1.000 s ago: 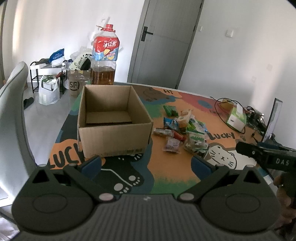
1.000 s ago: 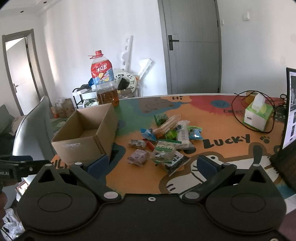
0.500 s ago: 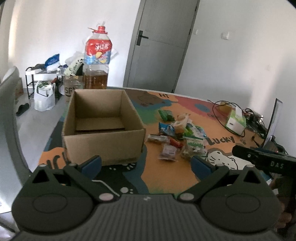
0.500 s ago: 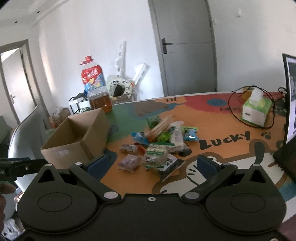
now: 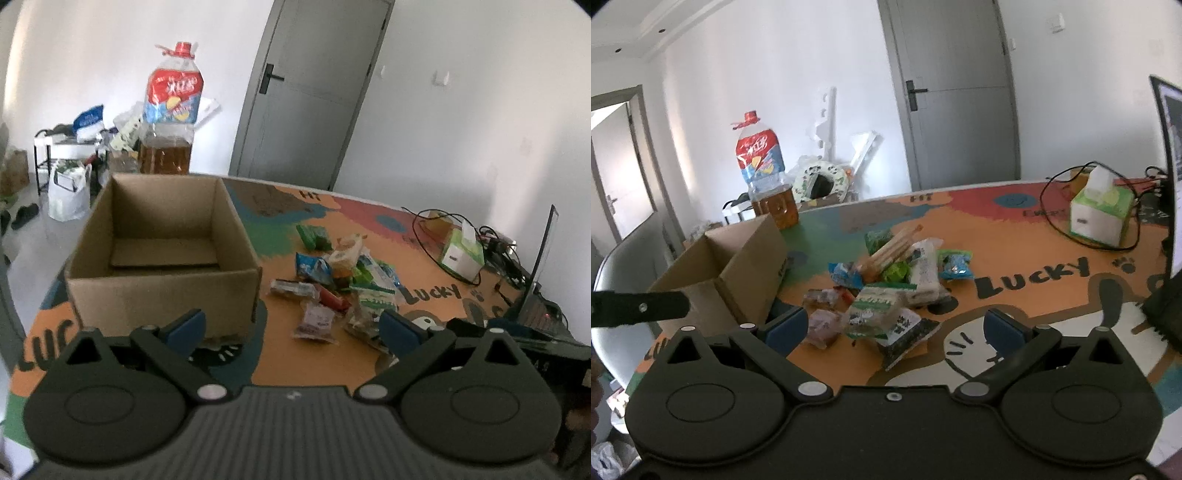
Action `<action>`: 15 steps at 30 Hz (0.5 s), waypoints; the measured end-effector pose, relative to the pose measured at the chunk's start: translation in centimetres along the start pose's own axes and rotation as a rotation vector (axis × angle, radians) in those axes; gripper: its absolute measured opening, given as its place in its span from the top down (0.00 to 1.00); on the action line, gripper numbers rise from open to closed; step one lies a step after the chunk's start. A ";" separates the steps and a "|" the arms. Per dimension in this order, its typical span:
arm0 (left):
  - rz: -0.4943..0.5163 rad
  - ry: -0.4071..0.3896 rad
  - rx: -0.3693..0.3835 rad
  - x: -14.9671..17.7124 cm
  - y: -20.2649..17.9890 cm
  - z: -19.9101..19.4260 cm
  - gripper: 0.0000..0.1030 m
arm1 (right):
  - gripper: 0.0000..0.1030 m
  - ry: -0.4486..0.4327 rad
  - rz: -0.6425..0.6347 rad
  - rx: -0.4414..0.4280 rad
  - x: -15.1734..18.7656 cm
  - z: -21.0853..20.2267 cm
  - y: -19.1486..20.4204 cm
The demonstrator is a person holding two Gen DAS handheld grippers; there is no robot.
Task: Organize snacks
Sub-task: 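Reach the left gripper to a small wrapped snack while the right gripper grasps the green biscuit pack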
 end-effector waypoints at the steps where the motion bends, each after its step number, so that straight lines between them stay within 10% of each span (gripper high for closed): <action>1: 0.001 0.003 0.002 0.1 -0.1 0.4 0.02 | 0.00 0.008 0.003 -0.010 0.1 0.4 -0.1; 7: 0.000 0.030 0.025 0.6 -1.0 2.4 0.05 | 0.10 0.059 0.000 0.001 0.6 3.0 -1.0; 15: -0.014 0.080 0.064 1.1 -2.5 5.0 0.36 | 0.28 0.085 0.000 -0.035 0.6 5.0 -2.2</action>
Point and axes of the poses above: each gripper's, at about its wrist camera, not at the fingertips, and z roughly the way its jaws point, y to its left, x to its underside, the point moved 2 cm from there along z, roughly the way its jaws point, and after that the axes turned 10 degrees about -x, right-handed, at the moved point
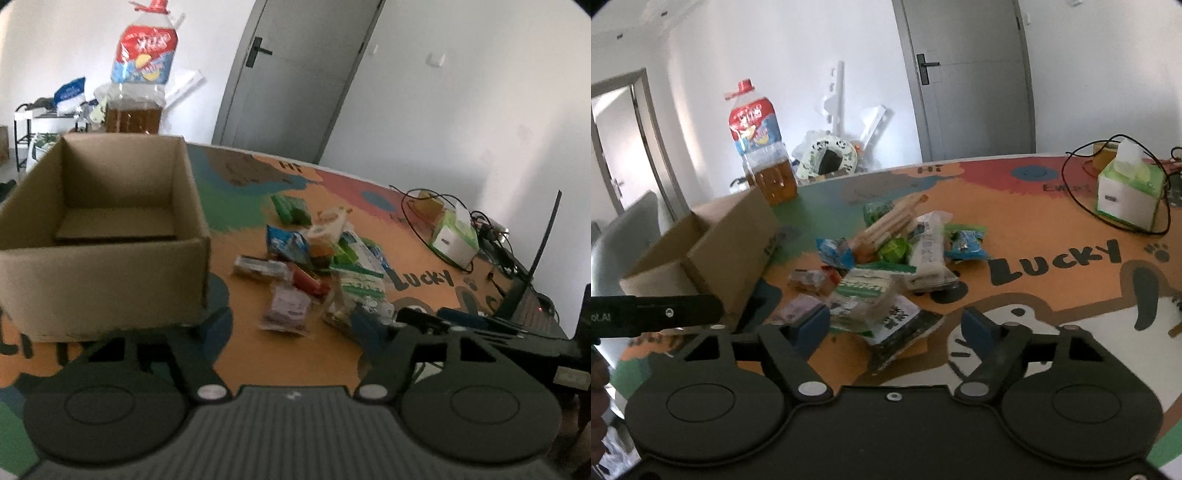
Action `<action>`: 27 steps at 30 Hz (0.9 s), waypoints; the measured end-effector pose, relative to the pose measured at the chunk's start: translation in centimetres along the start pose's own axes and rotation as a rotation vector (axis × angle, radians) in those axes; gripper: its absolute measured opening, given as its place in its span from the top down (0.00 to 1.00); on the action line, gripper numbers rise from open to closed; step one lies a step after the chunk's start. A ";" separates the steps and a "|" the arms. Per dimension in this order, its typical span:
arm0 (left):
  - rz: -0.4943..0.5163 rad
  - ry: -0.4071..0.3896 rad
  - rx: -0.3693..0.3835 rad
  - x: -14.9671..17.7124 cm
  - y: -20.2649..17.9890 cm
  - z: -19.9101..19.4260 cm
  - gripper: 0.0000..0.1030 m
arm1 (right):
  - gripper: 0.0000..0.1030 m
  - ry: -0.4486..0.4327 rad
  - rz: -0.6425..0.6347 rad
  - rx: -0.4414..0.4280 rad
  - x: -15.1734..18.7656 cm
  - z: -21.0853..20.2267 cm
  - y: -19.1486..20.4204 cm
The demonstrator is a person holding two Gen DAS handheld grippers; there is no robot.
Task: Organize snacks
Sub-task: 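Reach the left gripper to a small wrapped snack while the right gripper grasps the green biscuit pack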
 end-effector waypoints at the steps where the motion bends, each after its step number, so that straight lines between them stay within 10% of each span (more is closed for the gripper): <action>1: -0.001 0.005 0.002 0.1 -0.2 0.3 0.37 | 0.33 0.006 0.005 -0.007 0.0 0.3 -0.2; 7: -0.010 0.024 -0.003 0.4 -1.2 2.4 0.47 | 0.53 0.031 0.041 -0.062 -0.1 1.3 -1.3; 27: -0.048 0.031 -0.096 0.2 -1.4 7.4 0.47 | 0.42 0.055 0.034 -0.105 -2.6 4.1 -0.7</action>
Point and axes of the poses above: each gripper's, at about its wrist camera, not at the fingertips, and z roughly the way its jaws point, y to its left, x to its underside, the point moved 2 cm from there along z, roughly the way its jaws point, and after that the axes turned 10 degrees about -x, right-handed, at the moved point
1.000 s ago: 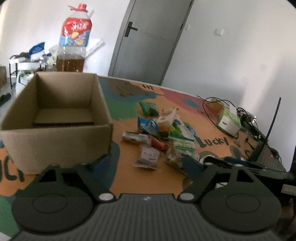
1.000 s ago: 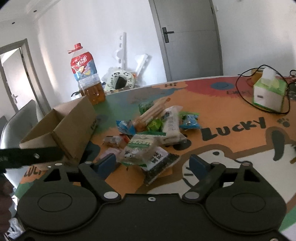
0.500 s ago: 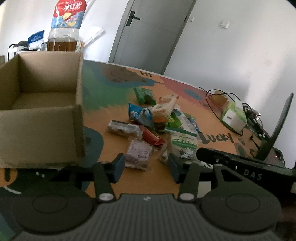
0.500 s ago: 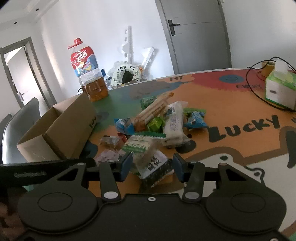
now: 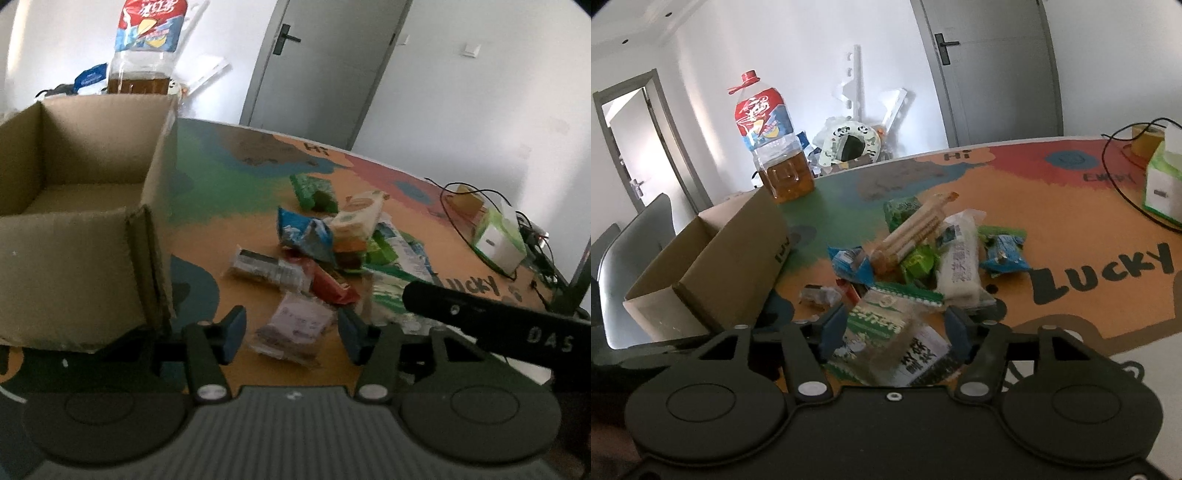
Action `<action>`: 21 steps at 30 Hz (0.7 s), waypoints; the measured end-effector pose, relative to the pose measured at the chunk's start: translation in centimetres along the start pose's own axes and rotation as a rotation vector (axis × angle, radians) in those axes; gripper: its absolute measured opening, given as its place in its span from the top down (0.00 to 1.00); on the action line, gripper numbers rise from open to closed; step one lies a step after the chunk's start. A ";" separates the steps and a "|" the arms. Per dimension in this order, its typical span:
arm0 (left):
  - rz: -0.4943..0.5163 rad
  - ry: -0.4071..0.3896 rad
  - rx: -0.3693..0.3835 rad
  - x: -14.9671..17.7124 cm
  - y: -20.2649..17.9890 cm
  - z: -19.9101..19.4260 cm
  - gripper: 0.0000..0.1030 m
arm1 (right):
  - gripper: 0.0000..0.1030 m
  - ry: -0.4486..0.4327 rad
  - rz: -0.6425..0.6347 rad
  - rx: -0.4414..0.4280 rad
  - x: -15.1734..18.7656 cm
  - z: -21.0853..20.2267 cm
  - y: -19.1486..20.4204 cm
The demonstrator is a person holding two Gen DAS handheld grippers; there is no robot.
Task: Organize snacks
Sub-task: 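Reach the left gripper to a small wrapped snack while the right gripper grasps the green biscuit pack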
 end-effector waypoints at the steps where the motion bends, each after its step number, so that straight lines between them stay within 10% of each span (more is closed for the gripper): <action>1: 0.000 0.009 0.001 0.0 0.0 0.2 0.45 | 0.40 0.002 0.000 -0.003 -0.1 0.1 0.1; 15: 0.064 -0.023 0.012 0.9 0.1 0.7 0.58 | 0.26 0.062 -0.063 0.059 0.3 2.9 2.0; 21: 0.071 -0.018 0.019 1.2 0.3 0.2 0.60 | 0.44 0.085 -0.096 0.097 0.5 3.0 2.1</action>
Point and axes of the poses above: each gripper's, at about its wrist camera, not at the fingertips, and z roughly the way its jaws point, y to its left, x to its underside, the point moved 2 cm from there along z, roughly the way its jaws point, and after that the axes turned 10 degrees about -x, right-handed, at the moved point
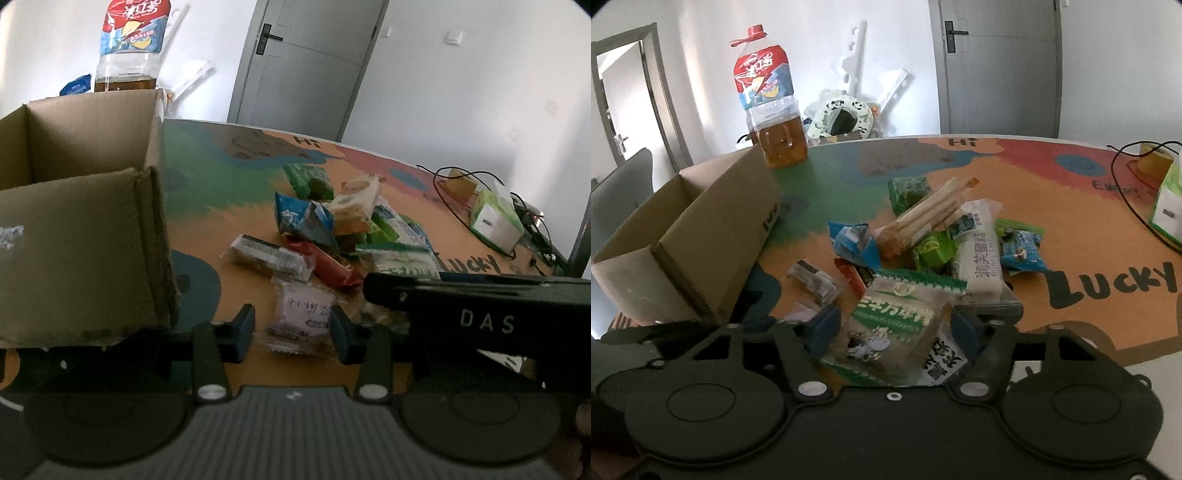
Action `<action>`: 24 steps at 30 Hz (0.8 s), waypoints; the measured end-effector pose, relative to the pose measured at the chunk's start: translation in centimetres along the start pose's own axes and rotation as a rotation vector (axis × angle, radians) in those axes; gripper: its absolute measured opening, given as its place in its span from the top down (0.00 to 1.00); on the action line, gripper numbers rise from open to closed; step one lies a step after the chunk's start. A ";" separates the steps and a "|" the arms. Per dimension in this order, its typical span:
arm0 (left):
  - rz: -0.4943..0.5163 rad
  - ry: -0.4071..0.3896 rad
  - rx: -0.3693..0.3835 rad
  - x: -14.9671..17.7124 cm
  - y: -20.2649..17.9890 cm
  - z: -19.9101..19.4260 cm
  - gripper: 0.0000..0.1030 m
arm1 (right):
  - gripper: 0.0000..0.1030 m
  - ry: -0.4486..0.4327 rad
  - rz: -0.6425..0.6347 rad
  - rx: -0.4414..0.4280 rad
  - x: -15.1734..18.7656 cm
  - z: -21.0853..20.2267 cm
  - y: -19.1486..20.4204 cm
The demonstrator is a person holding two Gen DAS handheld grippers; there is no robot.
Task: Organize snacks
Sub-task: 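Reach the left gripper to a small wrapped snack while the right gripper grasps the green biscuit pack, then grasp the small wrapped snack with the left gripper and lift it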
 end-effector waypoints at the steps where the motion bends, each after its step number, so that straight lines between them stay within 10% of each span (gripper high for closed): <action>1: -0.003 0.003 0.002 0.0 0.0 -0.1 0.60 | 0.51 0.000 -0.002 0.005 0.0 -0.1 0.0; 24: -0.025 -0.074 -0.011 0.1 0.2 -5.1 0.77 | 0.55 -0.119 0.009 -0.045 0.2 -4.8 0.1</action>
Point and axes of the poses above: each gripper's, at about its wrist camera, not at the fingertips, and z roughly the way its jaws point, y to its left, x to its underside, the point moved 2 cm from there along z, roughly the way its jaws point, and after that the axes turned 10 degrees about -x, right-handed, at the moved point
